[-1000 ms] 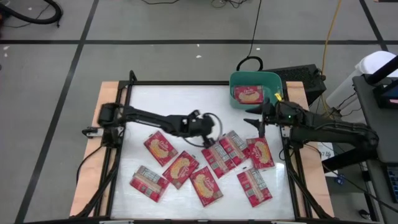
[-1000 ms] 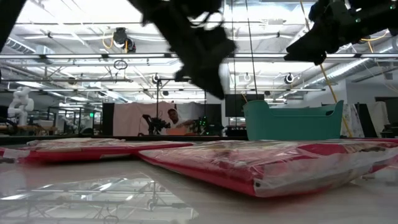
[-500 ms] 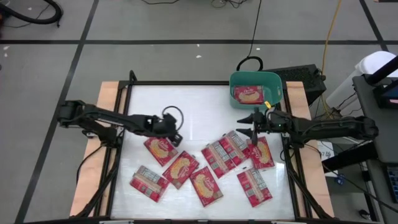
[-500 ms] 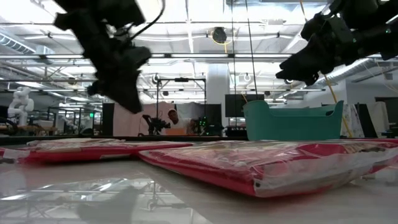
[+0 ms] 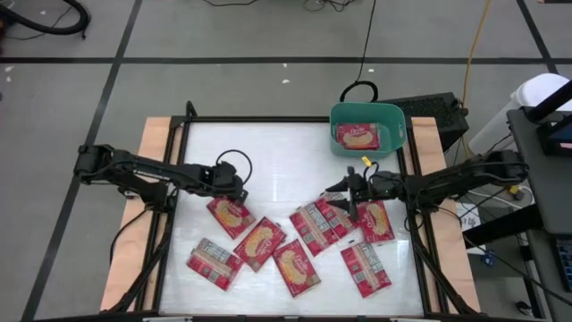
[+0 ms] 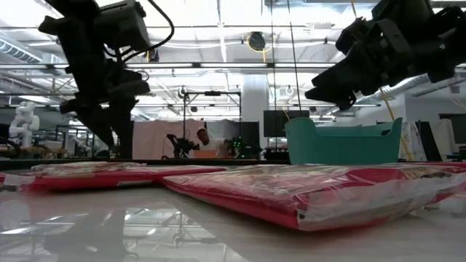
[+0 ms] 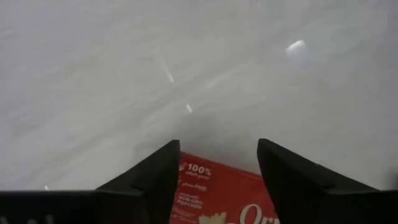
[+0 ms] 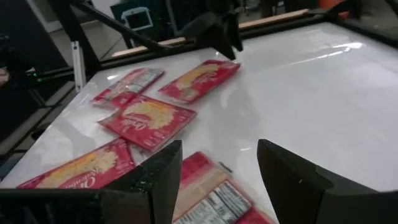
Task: Sort popcorn bags into baskets
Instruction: Put the red popcorn bag into the green bin
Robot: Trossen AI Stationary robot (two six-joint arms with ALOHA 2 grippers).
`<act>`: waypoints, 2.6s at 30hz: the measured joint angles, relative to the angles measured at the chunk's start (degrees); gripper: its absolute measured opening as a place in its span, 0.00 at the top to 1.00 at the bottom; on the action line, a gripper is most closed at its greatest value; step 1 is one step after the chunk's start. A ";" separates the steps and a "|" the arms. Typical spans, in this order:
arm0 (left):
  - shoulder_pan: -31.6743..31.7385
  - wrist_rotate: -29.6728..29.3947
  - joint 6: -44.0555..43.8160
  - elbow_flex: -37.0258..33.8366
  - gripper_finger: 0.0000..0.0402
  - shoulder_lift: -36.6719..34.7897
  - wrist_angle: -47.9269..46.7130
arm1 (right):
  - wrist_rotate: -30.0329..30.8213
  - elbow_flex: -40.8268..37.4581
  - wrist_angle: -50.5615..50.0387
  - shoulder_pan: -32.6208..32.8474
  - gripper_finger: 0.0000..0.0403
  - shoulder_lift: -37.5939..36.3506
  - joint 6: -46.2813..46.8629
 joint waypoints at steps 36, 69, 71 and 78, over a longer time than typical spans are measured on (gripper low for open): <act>-1.20 0.19 3.76 -4.43 0.99 -0.26 9.56 | 3.48 7.73 1.22 4.23 0.50 12.01 -5.11; -5.72 -13.03 20.61 3.06 1.00 -4.17 23.62 | 12.25 48.61 -0.61 4.31 0.30 53.53 3.83; -6.27 -13.27 20.62 3.08 1.00 -4.22 24.29 | 11.92 48.90 1.86 3.65 0.31 55.11 3.65; -8.40 -13.97 20.94 3.04 1.00 -4.50 26.33 | 11.64 49.20 6.89 2.89 0.44 59.36 1.97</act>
